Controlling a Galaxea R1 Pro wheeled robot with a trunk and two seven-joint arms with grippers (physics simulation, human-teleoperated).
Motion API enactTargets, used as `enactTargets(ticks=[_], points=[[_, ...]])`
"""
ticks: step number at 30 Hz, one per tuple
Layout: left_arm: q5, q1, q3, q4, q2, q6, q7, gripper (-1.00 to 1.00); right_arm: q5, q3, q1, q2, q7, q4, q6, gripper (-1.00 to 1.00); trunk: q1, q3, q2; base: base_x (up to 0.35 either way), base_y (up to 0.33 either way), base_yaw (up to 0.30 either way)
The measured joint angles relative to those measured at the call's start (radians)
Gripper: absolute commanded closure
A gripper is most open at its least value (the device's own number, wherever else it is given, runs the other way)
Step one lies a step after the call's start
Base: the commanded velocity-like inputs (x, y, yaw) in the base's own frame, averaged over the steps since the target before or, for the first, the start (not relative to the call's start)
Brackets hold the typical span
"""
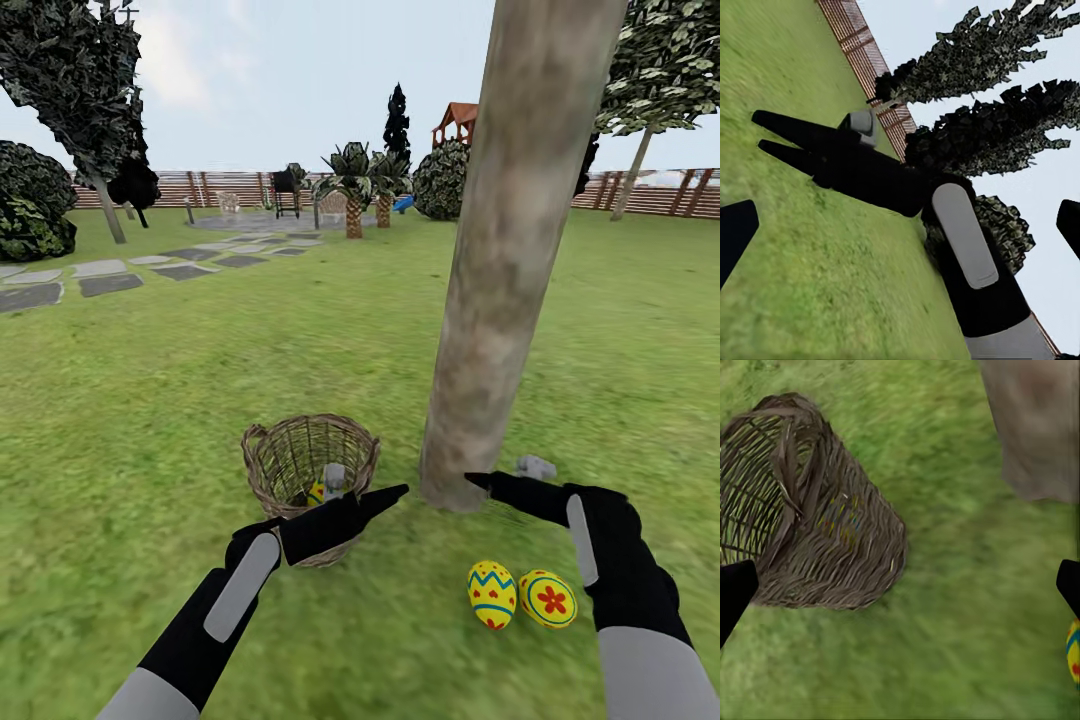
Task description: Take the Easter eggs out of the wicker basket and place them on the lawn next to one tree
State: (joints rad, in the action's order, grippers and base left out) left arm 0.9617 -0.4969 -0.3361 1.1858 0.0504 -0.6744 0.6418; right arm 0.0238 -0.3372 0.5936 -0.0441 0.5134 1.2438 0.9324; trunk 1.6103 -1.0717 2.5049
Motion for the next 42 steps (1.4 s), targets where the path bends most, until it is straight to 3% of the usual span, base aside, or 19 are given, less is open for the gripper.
enactTargets(ticks=[5, 19, 26, 42], points=[[0.0, 0.0, -0.001, 0.0, 0.0, 0.009, 0.0, -1.0, -0.002, -0.027, -0.001, 0.006, -0.001, 0.018, 0.008, -1.0, 0.0, 0.0, 0.0, 0.0, 0.09, 0.0], [-0.001, 0.0, -0.002, 0.0, 0.0, 0.012, 0.0, -1.0, 0.0, -0.027, -0.001, 0.006, 0.005, 0.038, 0.008, -1.0, 0.0, 0.0, 0.0, 0.026, 0.291, 0.0], [-0.001, 0.0, -0.002, 0.001, 0.0, 0.013, 0.0, -1.0, -0.002, -0.027, -0.006, 0.004, 0.07, 0.055, 0.032, -1.0, 0.0, 0.0, 0.0, 0.193, 0.258, 0.0], [-0.001, 0.0, -0.001, 0.002, 0.0, 0.014, 0.001, -1.0, -0.001, -0.026, -0.008, 0.004, 0.098, 0.053, 0.033, -1.0, 0.0, 0.0, 0.0, 0.256, 0.219, 0.0]])
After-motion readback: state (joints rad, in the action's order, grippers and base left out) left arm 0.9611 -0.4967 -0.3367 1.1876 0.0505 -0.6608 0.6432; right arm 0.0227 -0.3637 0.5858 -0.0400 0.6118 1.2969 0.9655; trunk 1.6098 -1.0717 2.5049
